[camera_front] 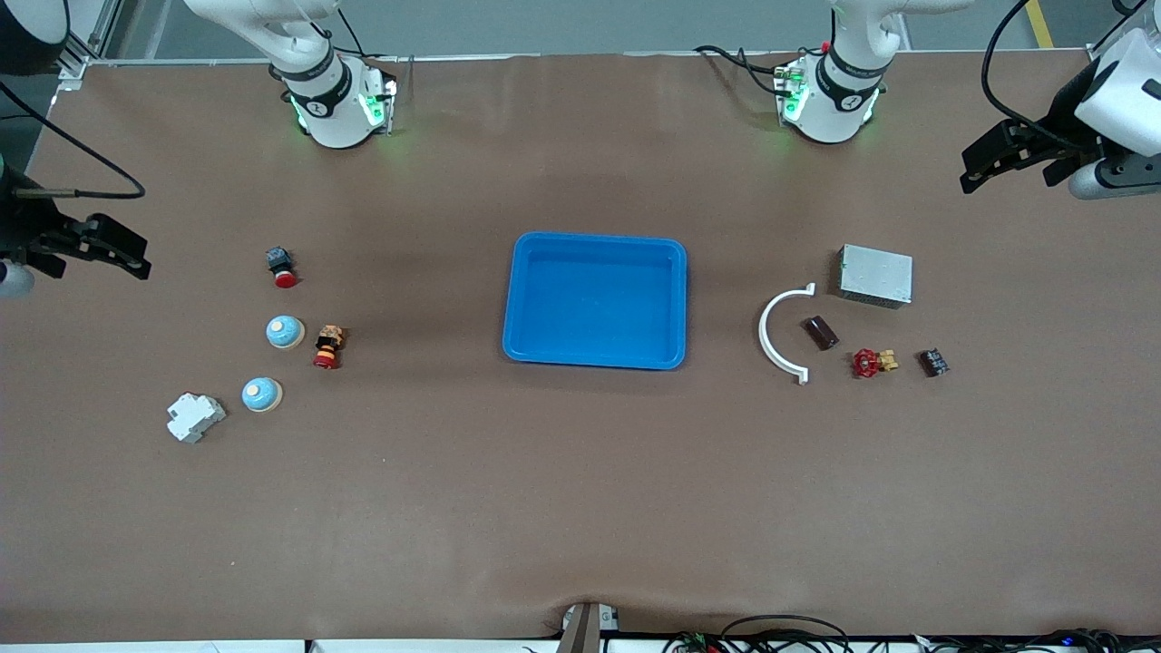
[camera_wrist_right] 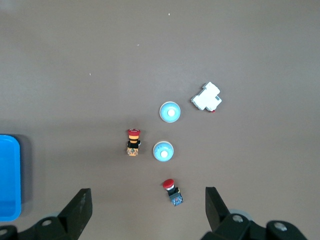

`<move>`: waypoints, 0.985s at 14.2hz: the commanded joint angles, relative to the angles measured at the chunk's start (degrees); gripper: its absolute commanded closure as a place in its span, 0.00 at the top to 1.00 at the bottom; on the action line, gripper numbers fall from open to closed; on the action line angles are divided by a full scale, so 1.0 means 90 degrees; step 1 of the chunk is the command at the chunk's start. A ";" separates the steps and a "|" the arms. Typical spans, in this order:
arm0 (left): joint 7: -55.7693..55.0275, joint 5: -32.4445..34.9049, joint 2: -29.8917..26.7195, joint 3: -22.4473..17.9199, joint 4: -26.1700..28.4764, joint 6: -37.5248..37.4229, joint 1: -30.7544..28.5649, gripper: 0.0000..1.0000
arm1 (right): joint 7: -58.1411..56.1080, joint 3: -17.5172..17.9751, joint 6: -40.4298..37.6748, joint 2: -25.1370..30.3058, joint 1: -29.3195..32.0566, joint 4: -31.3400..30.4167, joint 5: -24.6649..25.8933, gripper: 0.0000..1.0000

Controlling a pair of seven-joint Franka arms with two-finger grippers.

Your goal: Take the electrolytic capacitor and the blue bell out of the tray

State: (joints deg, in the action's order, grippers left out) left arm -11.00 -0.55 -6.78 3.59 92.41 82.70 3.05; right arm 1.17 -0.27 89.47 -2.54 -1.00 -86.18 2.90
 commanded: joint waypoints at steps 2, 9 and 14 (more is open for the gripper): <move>0.0040 0.0110 -0.0272 0.0070 0.0210 0.0001 -0.0016 1.00 | 0.0045 -0.0009 -0.0283 0.0165 0.0062 -0.0034 -0.0427 1.00; 0.0109 0.0120 -0.0155 0.0070 0.0015 -0.0009 -0.0017 1.00 | 0.0319 -0.0019 -0.0683 0.0302 0.0287 -0.0015 -0.0693 1.00; 0.0089 0.0130 0.0245 0.0041 -0.0443 -0.0009 -0.0017 1.00 | 0.0309 -0.0019 -0.0752 0.0399 0.0336 -0.0024 -0.0683 1.00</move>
State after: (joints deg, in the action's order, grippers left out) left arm -11.00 -0.55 -6.58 3.86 91.43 82.98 2.97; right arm 3.17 -0.76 83.61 0.00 1.21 -86.16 -2.17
